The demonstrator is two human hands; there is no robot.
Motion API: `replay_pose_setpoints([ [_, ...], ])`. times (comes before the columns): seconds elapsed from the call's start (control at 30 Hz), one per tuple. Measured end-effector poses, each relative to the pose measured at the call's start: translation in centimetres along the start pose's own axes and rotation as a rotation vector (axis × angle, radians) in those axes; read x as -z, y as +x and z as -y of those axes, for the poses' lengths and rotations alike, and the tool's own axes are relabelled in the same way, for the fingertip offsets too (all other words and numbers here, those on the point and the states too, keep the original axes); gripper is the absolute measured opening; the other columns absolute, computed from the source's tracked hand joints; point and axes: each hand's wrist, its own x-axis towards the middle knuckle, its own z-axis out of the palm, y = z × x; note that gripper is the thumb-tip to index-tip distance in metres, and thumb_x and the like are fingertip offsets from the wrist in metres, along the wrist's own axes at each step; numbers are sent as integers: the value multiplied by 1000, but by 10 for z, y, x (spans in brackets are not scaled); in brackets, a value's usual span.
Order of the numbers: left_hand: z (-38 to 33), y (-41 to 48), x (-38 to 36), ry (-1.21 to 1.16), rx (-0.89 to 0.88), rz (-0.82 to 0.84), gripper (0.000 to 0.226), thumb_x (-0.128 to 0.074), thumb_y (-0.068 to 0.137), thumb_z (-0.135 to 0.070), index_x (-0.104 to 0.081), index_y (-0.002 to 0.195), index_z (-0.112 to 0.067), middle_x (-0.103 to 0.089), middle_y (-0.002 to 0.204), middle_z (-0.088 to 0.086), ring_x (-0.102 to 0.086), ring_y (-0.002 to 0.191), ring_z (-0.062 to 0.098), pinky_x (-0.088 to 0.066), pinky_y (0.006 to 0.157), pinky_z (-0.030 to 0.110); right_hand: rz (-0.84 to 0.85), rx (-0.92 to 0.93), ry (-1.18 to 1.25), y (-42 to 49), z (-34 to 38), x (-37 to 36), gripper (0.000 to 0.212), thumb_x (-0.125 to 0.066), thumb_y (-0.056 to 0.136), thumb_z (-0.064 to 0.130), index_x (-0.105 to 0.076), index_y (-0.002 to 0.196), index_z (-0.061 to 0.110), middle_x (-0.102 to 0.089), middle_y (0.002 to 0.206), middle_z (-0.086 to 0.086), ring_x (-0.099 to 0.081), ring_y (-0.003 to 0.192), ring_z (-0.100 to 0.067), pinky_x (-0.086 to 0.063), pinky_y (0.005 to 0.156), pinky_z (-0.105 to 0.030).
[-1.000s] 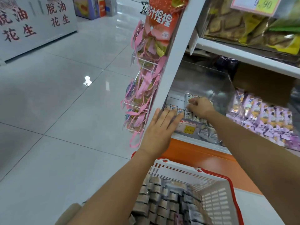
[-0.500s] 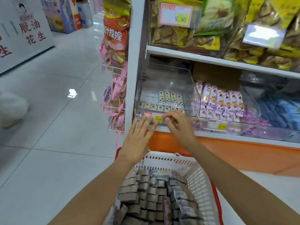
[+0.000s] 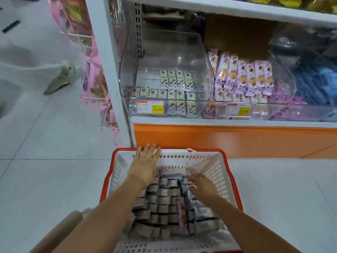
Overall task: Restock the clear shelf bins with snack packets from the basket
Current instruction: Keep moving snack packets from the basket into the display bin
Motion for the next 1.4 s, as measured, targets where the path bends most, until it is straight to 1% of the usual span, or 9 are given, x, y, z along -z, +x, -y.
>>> replay_pose_setpoints([
  [0.17,-1,6,-18,13,30,19,77,-37,100,-30,16,153,-13,20,162,10,14,150,27,6,121,48,225,-119,-111,10,-24,-28,27,-59,88,17,-60,115,18,-59,124,-5,-59,106,-22,-51,85,-29],
  [0.4,-3,9,-20,-3,37,-29,75,-39,100,-28,9,155,-14,13,164,8,8,151,26,5,122,48,188,-59,-189,17,-27,-32,26,-64,89,24,-64,114,17,-66,114,-4,-63,103,-21,-51,86,-30],
  [0.53,-2,8,-17,-33,43,-17,76,-41,100,-30,8,156,-15,13,164,7,8,151,25,3,122,48,69,6,56,17,-15,-12,14,-61,89,20,-63,89,6,-63,87,-10,-60,80,-24,-48,72,-28],
  [0.63,-2,7,-9,-110,39,-9,74,-43,100,-31,2,157,-15,8,164,6,4,151,25,2,123,46,23,7,378,15,6,17,11,-63,91,17,-63,100,10,-63,91,-5,-57,81,-15,-41,67,-16],
  [0.8,0,-1,19,-419,23,-65,47,-47,100,-28,-44,145,-17,-22,161,7,-27,144,26,-18,120,36,8,106,853,11,41,63,28,-60,96,13,-58,121,25,-62,103,-13,-66,93,-23,-57,85,-34],
  [0.97,-6,-20,61,-1271,187,93,38,-38,104,-42,-61,120,-16,-64,118,6,-58,106,23,-41,99,34,-108,205,1021,-4,77,105,29,-47,98,-2,-56,124,11,-61,99,-11,-65,90,-19,-58,85,-36],
  [1.1,-2,-37,84,-1481,116,135,30,-45,103,-37,-63,114,-15,-70,90,-1,-66,77,11,-52,79,26,-180,251,1061,-17,102,129,23,-42,97,-9,-54,112,3,-63,96,-7,-67,82,-13,-56,70,-25],
  [1.3,21,-56,110,-1645,133,-154,15,-60,97,-20,-64,90,-8,-58,72,8,-56,61,16,-51,63,27,-199,350,820,-30,115,145,26,-59,91,1,-58,107,22,-60,106,-12,-56,85,-26,-48,69,-45],
  [1.4,35,-64,123,-1703,173,-267,18,-66,93,-22,-62,93,-4,-57,65,8,-52,51,14,-48,51,22,-192,377,715,-34,124,151,21,-72,86,13,-61,104,19,-62,108,-5,-64,98,-21,-56,79,-37],
])
